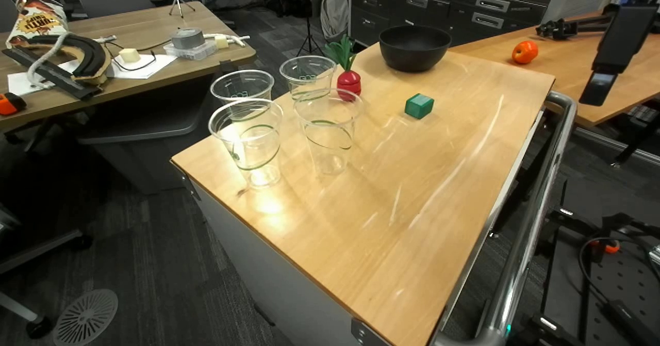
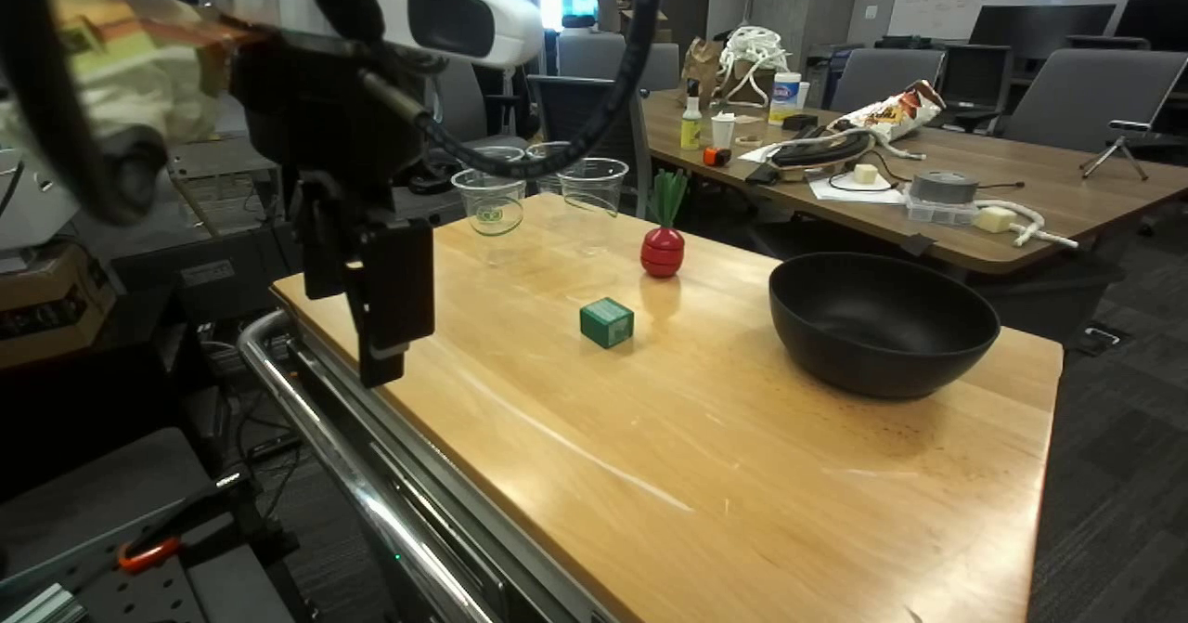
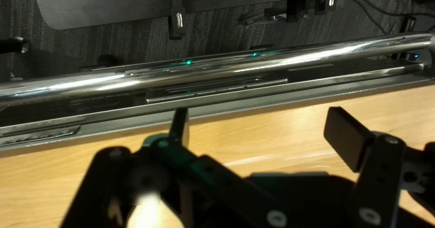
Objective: Put the red object and the green building block in the black bowl then stack the four plastic cups together
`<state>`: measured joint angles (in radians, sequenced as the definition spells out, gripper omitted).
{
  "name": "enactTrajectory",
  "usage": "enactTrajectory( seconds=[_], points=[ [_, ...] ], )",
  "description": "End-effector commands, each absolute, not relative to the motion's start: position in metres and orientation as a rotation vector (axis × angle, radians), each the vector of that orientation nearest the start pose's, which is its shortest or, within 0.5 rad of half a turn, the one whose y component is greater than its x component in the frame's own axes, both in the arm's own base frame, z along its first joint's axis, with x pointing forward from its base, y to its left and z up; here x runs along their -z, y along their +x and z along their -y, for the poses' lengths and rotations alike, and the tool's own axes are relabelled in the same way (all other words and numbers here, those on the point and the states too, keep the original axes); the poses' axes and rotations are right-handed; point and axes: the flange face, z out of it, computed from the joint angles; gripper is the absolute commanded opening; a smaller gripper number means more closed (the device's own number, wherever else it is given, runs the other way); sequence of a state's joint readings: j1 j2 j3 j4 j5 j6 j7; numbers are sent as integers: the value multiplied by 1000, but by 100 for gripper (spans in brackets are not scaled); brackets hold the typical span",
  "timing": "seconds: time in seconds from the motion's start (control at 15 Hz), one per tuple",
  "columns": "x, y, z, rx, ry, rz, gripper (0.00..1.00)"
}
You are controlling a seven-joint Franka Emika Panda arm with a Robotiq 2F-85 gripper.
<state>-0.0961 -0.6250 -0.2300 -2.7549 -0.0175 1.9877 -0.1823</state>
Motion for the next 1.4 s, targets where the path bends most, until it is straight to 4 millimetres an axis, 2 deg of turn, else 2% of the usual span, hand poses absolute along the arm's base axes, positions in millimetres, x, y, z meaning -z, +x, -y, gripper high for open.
enactTrajectory(
  seconds=[0.0,0.07,0.4,0.67,0.8,0.93,1.13,1.33],
  points=[
    [-411,364,65,-54,-3056,-91,100],
    [-381,309,98,-186,-2983,-124,100],
    [-381,310,98,-185,-2984,-123,100],
    [-396,317,96,-49,-3016,-221,100],
    [-412,334,88,46,-3072,-237,100],
    [-434,359,73,129,-3125,-211,100],
    [-468,401,41,229,-3207,-130,100],
    [-476,443,11,171,-3277,43,100]
  ],
)
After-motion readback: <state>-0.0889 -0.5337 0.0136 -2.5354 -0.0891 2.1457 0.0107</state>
